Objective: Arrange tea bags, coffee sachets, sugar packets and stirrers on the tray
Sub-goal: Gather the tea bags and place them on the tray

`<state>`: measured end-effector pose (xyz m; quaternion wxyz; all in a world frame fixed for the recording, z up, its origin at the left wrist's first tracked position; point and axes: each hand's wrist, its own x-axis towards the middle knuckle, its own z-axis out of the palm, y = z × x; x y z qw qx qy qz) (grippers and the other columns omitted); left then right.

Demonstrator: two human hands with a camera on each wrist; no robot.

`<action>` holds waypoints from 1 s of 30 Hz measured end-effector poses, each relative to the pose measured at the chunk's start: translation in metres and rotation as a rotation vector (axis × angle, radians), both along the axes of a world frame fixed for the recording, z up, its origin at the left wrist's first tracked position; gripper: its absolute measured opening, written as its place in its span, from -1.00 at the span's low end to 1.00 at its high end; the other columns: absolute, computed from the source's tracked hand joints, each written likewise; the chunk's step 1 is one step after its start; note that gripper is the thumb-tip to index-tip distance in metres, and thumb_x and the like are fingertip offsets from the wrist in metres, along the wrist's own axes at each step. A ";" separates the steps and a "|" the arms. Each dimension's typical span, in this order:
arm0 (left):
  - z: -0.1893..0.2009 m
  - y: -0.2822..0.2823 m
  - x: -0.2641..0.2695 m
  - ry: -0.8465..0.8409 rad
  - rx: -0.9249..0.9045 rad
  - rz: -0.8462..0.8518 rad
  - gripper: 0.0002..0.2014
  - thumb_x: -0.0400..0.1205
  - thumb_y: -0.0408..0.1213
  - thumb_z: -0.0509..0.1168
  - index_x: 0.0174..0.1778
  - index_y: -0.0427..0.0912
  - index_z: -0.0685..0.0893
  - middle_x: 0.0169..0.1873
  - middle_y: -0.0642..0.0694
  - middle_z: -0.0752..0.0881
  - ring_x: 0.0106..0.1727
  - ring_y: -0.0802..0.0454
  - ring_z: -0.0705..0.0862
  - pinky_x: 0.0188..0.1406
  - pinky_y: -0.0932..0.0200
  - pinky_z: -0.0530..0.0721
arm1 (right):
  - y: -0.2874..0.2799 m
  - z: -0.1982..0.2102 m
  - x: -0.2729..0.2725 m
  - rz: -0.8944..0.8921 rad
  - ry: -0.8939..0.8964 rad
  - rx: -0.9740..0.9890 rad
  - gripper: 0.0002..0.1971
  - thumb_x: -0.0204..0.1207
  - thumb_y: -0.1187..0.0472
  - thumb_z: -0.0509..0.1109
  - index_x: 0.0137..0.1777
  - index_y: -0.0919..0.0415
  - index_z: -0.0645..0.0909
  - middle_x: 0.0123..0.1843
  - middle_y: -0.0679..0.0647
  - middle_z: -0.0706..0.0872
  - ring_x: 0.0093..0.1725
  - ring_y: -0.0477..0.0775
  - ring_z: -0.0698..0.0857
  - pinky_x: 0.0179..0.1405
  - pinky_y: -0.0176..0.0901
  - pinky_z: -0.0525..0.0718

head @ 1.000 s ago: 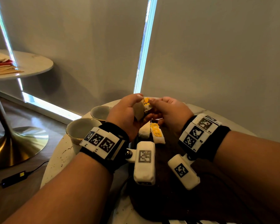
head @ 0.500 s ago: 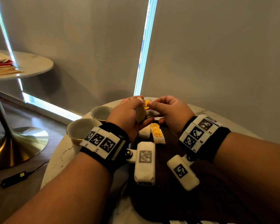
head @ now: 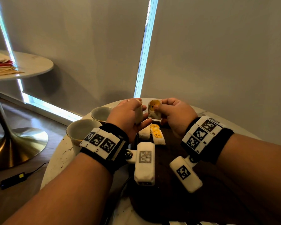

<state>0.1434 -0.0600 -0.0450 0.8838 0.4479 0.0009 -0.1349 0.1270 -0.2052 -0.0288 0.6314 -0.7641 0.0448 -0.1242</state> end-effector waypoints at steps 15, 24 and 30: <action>-0.009 0.000 0.001 -0.197 0.279 -0.020 -0.87 0.64 -0.34 0.40 0.09 -0.13 0.71 -0.02 -0.29 0.71 -0.11 -0.16 0.64 -0.44 0.16 0.55 | -0.003 0.004 -0.009 0.092 0.025 0.033 -0.90 0.58 0.32 0.46 0.05 0.17 0.69 -0.13 0.13 0.81 -0.18 0.16 0.75 -0.30 -0.06 0.64; -0.007 0.000 0.000 -0.168 0.230 0.021 -0.81 0.63 -0.35 0.42 0.15 -0.17 0.71 -0.13 -0.18 0.67 -0.32 0.02 0.57 -0.44 0.15 0.55 | -0.020 0.004 -0.007 0.054 0.041 -0.150 -0.86 0.56 0.38 0.45 -0.14 0.12 0.68 -0.10 0.20 0.82 -0.14 0.19 0.75 -0.37 -0.10 0.64; -0.006 0.000 0.000 -0.138 0.185 0.085 -0.90 0.63 -0.35 0.41 0.03 -0.12 0.71 -0.03 -0.18 0.70 -0.20 -0.03 0.59 -0.43 0.15 0.58 | -0.031 0.006 -0.009 0.087 0.227 -0.626 -0.88 0.57 0.31 0.46 -0.08 0.05 0.70 -0.11 0.10 0.81 -0.37 -0.07 0.67 -0.46 -0.29 0.64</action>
